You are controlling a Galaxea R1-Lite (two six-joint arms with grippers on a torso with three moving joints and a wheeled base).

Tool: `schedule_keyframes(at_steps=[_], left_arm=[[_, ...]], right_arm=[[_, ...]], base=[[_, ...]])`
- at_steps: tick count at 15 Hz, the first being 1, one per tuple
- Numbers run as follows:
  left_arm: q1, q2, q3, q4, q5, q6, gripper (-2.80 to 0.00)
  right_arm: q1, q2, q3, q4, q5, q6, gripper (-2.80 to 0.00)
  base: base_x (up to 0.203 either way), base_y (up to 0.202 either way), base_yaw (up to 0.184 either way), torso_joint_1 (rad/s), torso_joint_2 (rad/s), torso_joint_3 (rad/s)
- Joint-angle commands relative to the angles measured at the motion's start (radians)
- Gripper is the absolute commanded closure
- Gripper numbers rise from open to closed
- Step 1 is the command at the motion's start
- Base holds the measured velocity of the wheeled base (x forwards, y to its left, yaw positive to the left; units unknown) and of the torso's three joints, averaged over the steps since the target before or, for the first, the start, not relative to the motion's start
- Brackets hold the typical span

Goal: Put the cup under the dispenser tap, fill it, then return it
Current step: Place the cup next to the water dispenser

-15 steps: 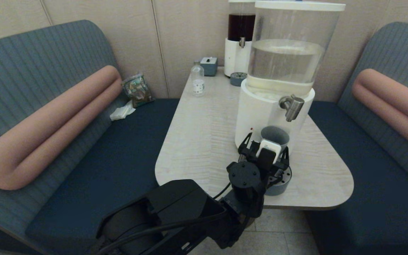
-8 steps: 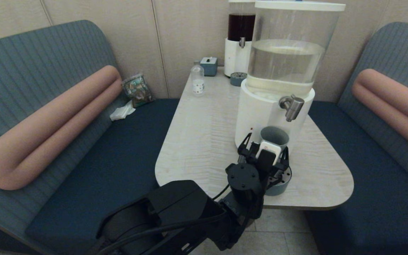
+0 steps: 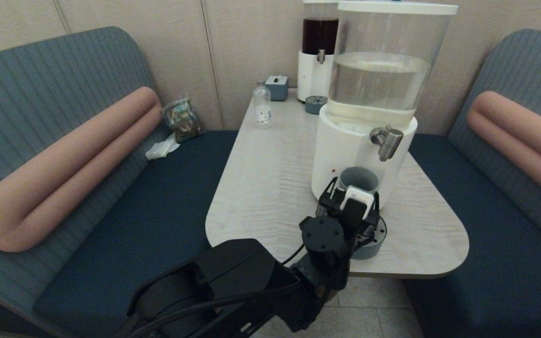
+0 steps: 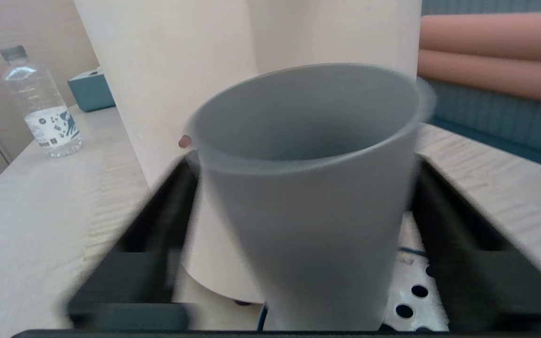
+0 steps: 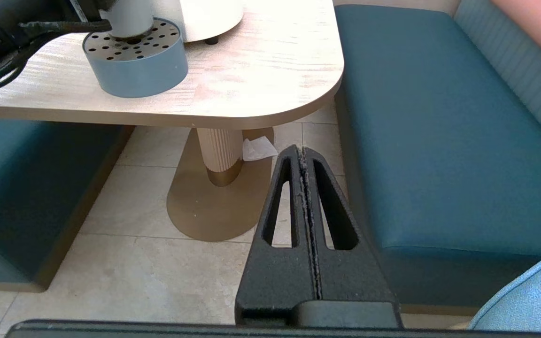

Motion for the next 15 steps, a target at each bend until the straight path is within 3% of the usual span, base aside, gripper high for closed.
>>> schedule_keyframes(at_steps=[1,9,15], left_arm=[[0.000,0.002,-0.005,-0.009,0.003,0.003,0.00],[0.000,-0.015,0.011,-0.035,0.005,0.003,0.00],[-0.007,-0.113,0.190,-0.077,0.017,0.003,0.00]], right_arm=[[0.000,0.001,0.000,0.000,0.000,0.000,0.00],[0.001,0.001,0.000,0.000,0.000,0.000,0.00],[0.000,0.000,0.000,0.000,0.000,0.000,0.00]], base=[[0.000,0.000,0.000,0.000,0.00,0.000],[0.000,0.000,0.000,0.000,0.00,0.000],[0.000,0.000,0.000,0.000,0.00,0.000]])
